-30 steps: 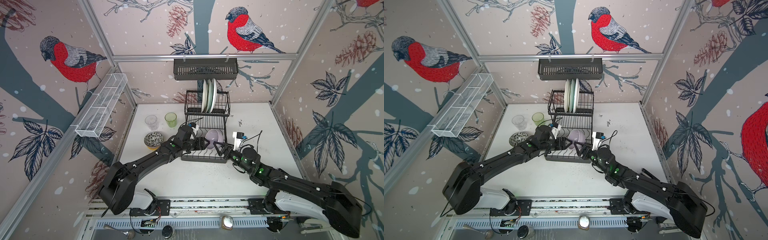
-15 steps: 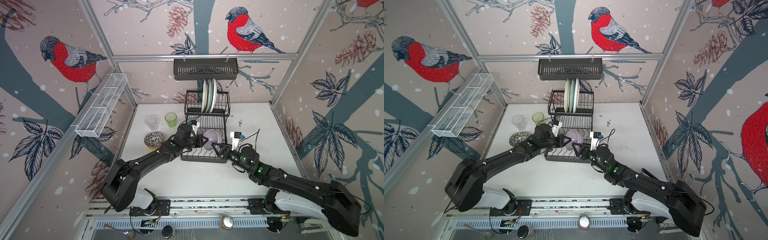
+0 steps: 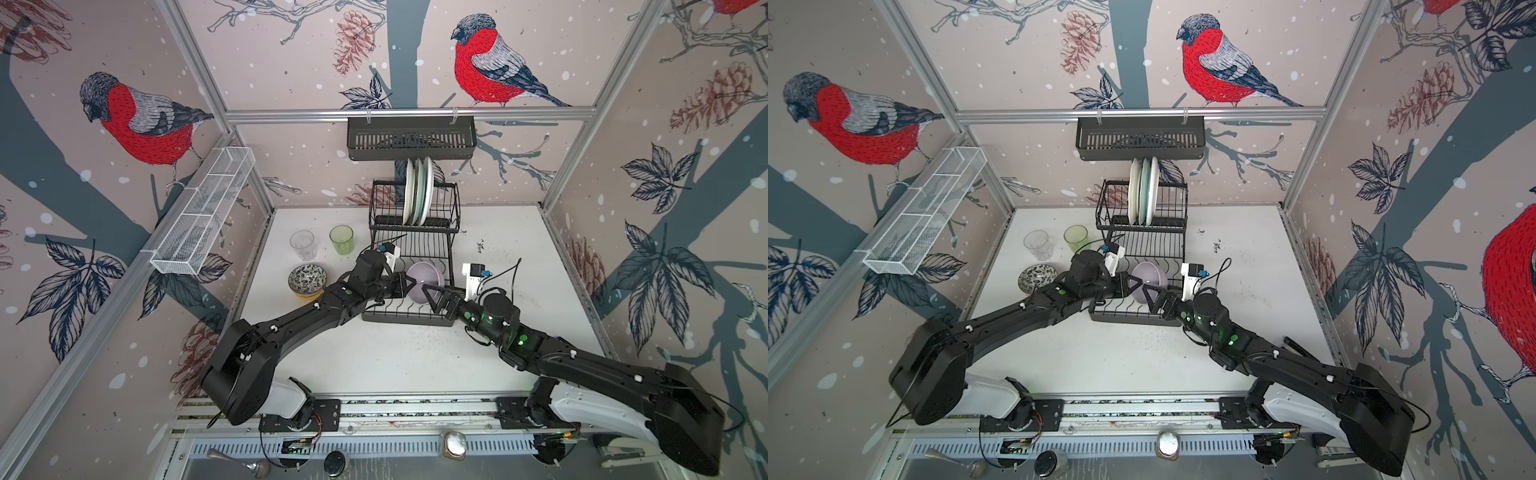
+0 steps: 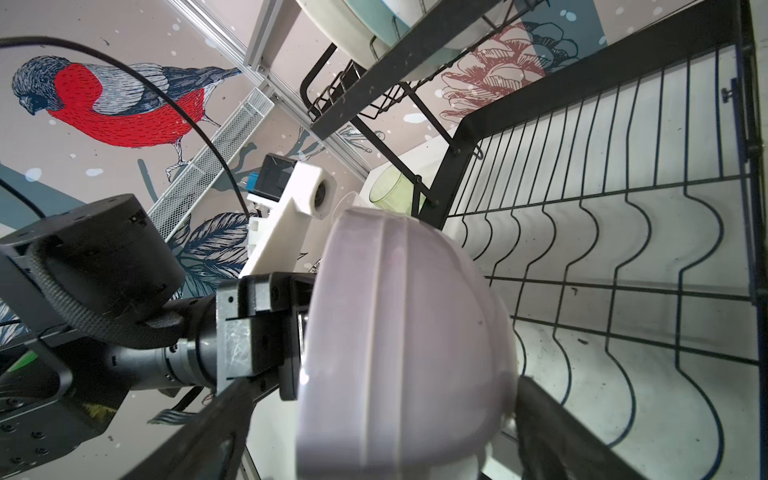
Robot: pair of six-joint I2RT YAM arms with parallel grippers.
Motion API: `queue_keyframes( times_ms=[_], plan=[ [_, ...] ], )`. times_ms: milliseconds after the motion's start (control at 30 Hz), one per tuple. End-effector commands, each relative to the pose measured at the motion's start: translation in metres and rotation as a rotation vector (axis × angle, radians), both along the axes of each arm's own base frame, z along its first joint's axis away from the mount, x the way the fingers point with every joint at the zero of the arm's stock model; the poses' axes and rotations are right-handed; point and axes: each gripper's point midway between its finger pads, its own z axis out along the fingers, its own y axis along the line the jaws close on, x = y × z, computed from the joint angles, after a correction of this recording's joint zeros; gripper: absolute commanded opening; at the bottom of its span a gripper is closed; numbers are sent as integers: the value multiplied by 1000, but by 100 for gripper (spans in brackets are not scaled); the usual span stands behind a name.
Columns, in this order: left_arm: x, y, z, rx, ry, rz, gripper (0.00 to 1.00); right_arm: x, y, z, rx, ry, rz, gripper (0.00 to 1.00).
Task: Unload the mixed dishes from the dish rack
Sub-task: 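Grasp the lavender bowl rim with the left gripper and open the right gripper, then carry the lavender bowl with the left gripper onto the stacked bowls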
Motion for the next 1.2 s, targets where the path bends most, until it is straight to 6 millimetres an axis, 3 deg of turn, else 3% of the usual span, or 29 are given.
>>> queue_keyframes(
  times_ms=[0, 233, 400, 867, 1167],
  plan=[
    [8, 8, 3, 41, -38, 39, 0, 2, -2, 16, 34, -44, -17, 100],
    [16, 27, 6, 75, -36, 73, 0, 4, -14, 10, -15, -44, -68, 99],
    [21, 58, 8, 126, -47, 149, 0, 1, -21, 11, -46, -76, -72, 100],
    [39, 202, 17, 340, 16, 476, 0, 7, -50, -11, -156, -94, -111, 100],
    [33, 283, -5, 480, 139, 662, 0, 18, -68, -26, -214, -76, -118, 100]
  ],
)
